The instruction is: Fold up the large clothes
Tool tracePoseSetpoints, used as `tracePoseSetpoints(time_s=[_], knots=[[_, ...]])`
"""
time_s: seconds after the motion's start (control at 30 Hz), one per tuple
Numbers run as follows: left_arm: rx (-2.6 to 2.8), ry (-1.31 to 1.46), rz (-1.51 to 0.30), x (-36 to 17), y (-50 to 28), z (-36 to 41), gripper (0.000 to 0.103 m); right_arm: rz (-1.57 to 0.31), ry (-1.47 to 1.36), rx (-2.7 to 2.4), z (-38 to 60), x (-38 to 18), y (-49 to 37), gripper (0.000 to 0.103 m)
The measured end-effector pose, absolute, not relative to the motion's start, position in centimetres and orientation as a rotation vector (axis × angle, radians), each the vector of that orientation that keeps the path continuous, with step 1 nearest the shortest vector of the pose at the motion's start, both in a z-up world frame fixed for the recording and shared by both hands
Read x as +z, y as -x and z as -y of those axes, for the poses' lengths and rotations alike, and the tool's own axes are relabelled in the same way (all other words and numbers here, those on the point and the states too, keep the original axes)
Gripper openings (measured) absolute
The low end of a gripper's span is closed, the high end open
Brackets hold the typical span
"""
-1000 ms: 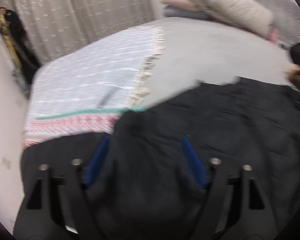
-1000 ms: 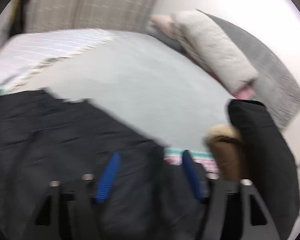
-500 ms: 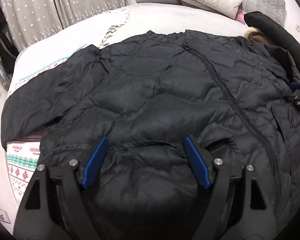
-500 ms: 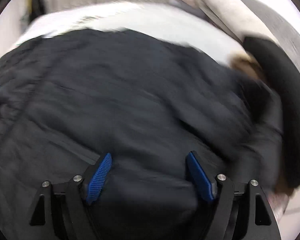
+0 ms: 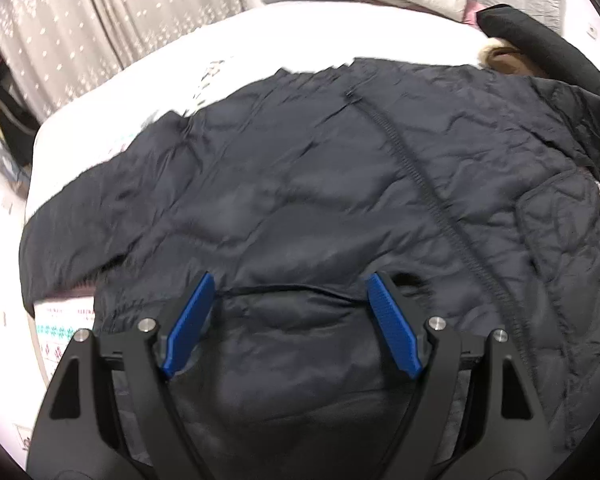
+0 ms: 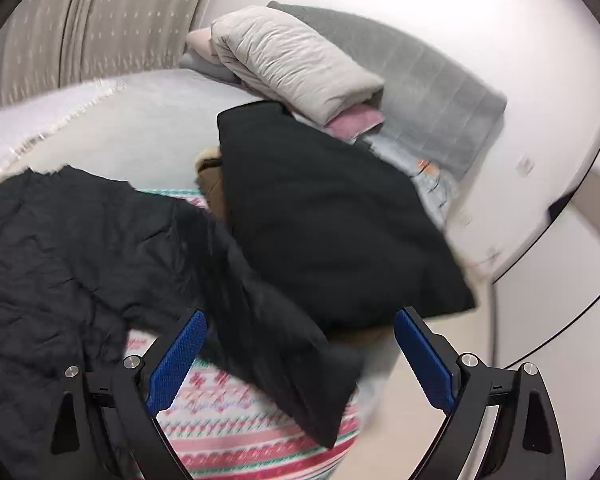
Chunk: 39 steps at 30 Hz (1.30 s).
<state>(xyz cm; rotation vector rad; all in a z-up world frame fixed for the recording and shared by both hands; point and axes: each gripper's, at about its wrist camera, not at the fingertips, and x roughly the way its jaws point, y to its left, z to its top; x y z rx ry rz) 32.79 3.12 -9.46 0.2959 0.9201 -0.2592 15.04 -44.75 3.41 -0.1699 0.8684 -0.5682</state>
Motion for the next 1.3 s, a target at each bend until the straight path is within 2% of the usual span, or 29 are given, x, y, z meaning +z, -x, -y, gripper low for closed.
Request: tracePoseSetpoints(time_s=[0.23,0.27,0.33,0.37,0.5,0.6,0.7,0.77,0.8,0.87,0.97,1.1,1.23,1.3], knots=[[-0.345,-0.323,-0.907,-7.5,-33.1,2.3,0.080,-0.912,0.105,-0.517,47.6,-2.3,-14.1,0.095],[-0.349,-0.336,-0.901,-7.5,-33.4,3.4,0.080,-0.900,0.105,-0.510,47.6,-2.7,-14.2,0.073],[-0.372,-0.352,-0.886,-7.3,-34.0,5.6,0.080,-0.895,0.045,-0.432,47.4,-2.6,-14.0,0.008],[-0.386,-0.353,-0.881,-7.2,-34.4,6.6,0.080,-0.872,-0.015,-0.387,46.7,-1.3,-13.8,0.008],[-0.432,-0.341,-0.827,-6.7,-37.2,11.7,0.080,-0.709,0.144,-0.355,43.3,6.1,-12.4,0.007],[-0.481,-0.287,-0.795,-6.5,-39.5,16.5,0.080,-0.650,0.209,-0.426,44.5,11.3,-14.1,0.008],[-0.535,-0.215,-0.808,-7.3,-41.4,21.5,0.080,-0.696,0.211,-0.536,49.1,12.5,-17.0,0.009],[-0.576,-0.173,-0.843,-8.6,-42.2,24.6,0.080,-0.769,0.175,-0.590,52.8,10.8,-18.9,0.012],[-0.586,-0.168,-0.866,-9.5,-42.3,26.0,0.080,-0.808,0.159,-0.617,54.4,9.6,-19.6,0.016],[-0.584,-0.212,-0.917,-11.7,-42.3,28.3,0.080,-0.907,0.114,-0.685,57.6,6.7,-20.7,0.032],[-0.567,-0.340,-0.946,-14.1,-41.3,29.7,0.080,-0.952,0.078,-0.799,60.1,4.7,-19.7,0.043],[-0.558,-0.384,-0.921,-12.6,-39.4,27.9,0.080,-0.894,0.117,-0.838,58.6,6.9,-18.3,0.058],[-0.554,-0.330,-0.908,-9.2,-37.4,22.4,0.080,-0.796,0.133,-0.728,53.8,9.8,-16.8,0.083],[-0.527,-0.326,-0.913,-7.9,-36.6,19.3,0.084,-0.763,0.136,-0.648,50.4,10.2,-16.3,0.090]])
